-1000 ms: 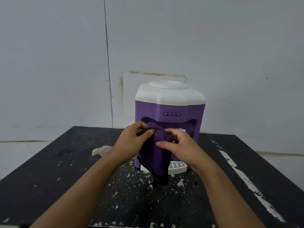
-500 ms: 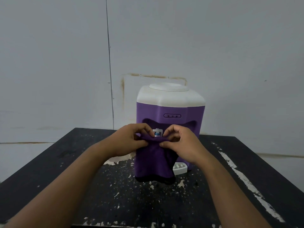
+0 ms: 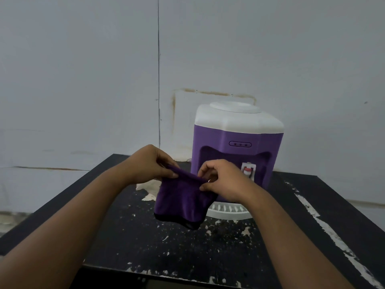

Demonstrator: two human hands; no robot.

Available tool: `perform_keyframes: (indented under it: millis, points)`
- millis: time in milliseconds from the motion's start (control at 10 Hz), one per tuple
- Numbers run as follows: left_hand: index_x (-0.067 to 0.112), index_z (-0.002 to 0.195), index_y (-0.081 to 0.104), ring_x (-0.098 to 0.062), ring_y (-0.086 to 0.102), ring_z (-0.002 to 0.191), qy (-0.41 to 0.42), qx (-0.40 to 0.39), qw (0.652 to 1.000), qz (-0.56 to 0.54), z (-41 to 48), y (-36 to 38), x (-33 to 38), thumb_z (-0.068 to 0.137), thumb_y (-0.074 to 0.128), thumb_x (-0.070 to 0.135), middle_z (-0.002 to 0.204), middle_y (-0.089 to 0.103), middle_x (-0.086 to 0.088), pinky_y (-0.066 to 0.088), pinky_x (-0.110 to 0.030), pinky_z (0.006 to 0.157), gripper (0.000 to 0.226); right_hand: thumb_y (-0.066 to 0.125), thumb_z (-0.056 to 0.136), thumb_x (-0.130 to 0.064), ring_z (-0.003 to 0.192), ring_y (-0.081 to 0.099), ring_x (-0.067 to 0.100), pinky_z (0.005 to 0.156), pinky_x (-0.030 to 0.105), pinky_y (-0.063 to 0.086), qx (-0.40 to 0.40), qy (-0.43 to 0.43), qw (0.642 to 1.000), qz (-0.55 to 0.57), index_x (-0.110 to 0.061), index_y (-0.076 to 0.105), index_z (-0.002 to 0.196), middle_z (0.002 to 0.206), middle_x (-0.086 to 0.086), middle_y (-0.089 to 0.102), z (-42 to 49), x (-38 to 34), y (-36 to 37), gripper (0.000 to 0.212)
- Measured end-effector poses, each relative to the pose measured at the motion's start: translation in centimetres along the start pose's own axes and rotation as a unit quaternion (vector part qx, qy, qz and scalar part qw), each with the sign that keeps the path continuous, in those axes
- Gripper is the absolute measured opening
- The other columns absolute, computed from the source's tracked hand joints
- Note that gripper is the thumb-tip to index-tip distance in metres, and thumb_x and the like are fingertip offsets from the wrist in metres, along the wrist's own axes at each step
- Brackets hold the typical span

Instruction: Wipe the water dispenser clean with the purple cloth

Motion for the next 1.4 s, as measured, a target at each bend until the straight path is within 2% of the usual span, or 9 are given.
perform_keyframes:
  millis: [400,600,700,800,900,1100,1200,1300,1400]
  points:
    - [0.018,0.092,0.077,-0.017,0.075,0.081,-0.148,0.046,0.988,0.028,2.2,-2.7,-15.1,0.092,0.07,-0.003,0.089,0.081,-0.002,0.064,-0.031,0.071,0.023,0.069,0.09,0.009,0.088,0.069,0.019,0.071,0.033,0.06,-0.009,0.008,0.994,-0.112,-0.024,0.068,0.093,0.098,-0.004,0.07,8.7,-2.6,9.9,0.032]
    - [0.025,0.088,0.076,-0.01,0.071,0.081,-0.149,0.12,0.979,0.063,5.9,-3.3,-18.1,0.087,0.072,0.002,0.085,0.077,0.007,0.051,-0.02,0.067,0.023,0.058,0.094,0.012,0.112,0.069,0.034,0.097,0.049,0.063,-0.005,0.057,0.975,-0.213,-0.011,0.071,0.117,0.122,0.011,0.07,13.7,-1.8,12.7,0.035]
    - [0.02,0.113,0.067,-0.015,0.066,0.097,-0.129,0.178,0.972,0.087,6.7,-3.1,-18.9,0.089,0.071,0.004,0.111,0.068,0.004,0.051,-0.022,0.08,0.029,0.051,0.097,0.01,0.113,0.065,0.034,0.095,0.049,0.06,0.011,0.046,0.969,-0.244,-0.011,0.064,0.122,0.124,0.012,0.067,15.2,-1.0,13.8,0.035]
    - [0.02,0.132,0.058,-0.021,0.058,0.117,-0.129,0.145,0.965,0.174,6.7,-1.0,-20.2,0.086,0.08,0.013,0.129,0.055,-0.003,0.052,-0.037,0.103,0.051,0.061,0.098,0.005,0.128,0.057,0.034,0.104,0.047,0.055,-0.028,0.038,0.954,-0.297,-0.013,0.063,0.131,0.137,0.012,0.059,15.5,1.1,16.2,0.037]
    - [0.024,0.133,0.062,-0.019,0.062,0.118,-0.142,0.084,0.963,0.211,6.1,1.5,-22.2,0.088,0.078,0.019,0.133,0.063,0.0,0.055,-0.039,0.104,0.049,0.065,0.098,-0.004,0.125,0.065,0.034,0.104,0.046,0.059,-0.095,0.065,0.946,-0.303,-0.011,0.072,0.129,0.132,0.012,0.067,14.8,3.8,18.9,0.032]
    - [0.03,0.137,0.068,-0.015,0.069,0.112,-0.16,0.047,0.958,0.233,4.6,3.6,-23.1,0.099,0.07,0.026,0.133,0.072,0.004,0.057,-0.036,0.102,0.038,0.067,0.1,-0.004,0.113,0.072,0.032,0.101,0.045,0.062,-0.072,0.076,0.967,-0.233,-0.013,0.076,0.128,0.124,0.01,0.074,13.5,3.4,18.8,0.031]
    - [0.029,0.128,0.071,-0.014,0.07,0.103,-0.156,0.091,0.951,0.25,4.3,2.9,-21.3,0.1,0.07,0.035,0.12,0.075,0.005,0.06,-0.036,0.093,0.029,0.068,0.107,-0.026,0.095,0.073,0.022,0.091,0.043,0.064,0.024,0.032,0.987,-0.153,-0.017,0.081,0.104,0.099,0.003,0.078,11.6,0.9,15.4,0.016]
    - [0.021,0.109,0.077,-0.019,0.071,0.088,-0.147,0.175,0.944,0.239,4.0,1.4,-18.6,0.104,0.065,0.03,0.101,0.078,0.001,0.062,-0.039,0.084,0.016,0.057,0.112,-0.04,0.071,0.064,0.009,0.069,0.036,0.057,0.116,-0.015,0.989,-0.094,-0.021,0.077,0.095,0.078,-0.011,0.07,8.2,-1.1,11.0,0.033]
    - [0.012,0.119,0.073,-0.027,0.072,0.097,-0.128,0.201,0.934,0.267,4.4,0.4,-15.2,0.108,0.051,0.013,0.109,0.077,-0.007,0.06,-0.041,0.087,0.024,0.053,0.106,0.003,0.075,0.058,-0.005,0.065,0.014,0.046,0.13,-0.049,0.99,-0.005,-0.032,0.066,0.143,0.112,-0.017,0.064,3.9,-1.7,6.4,0.053]
Point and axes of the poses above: each hand's wrist, its own z-axis towards the middle knuckle, its own y-axis out of the palm, x = y × z, the point moved 10 cm from there along z, towards the middle knuckle
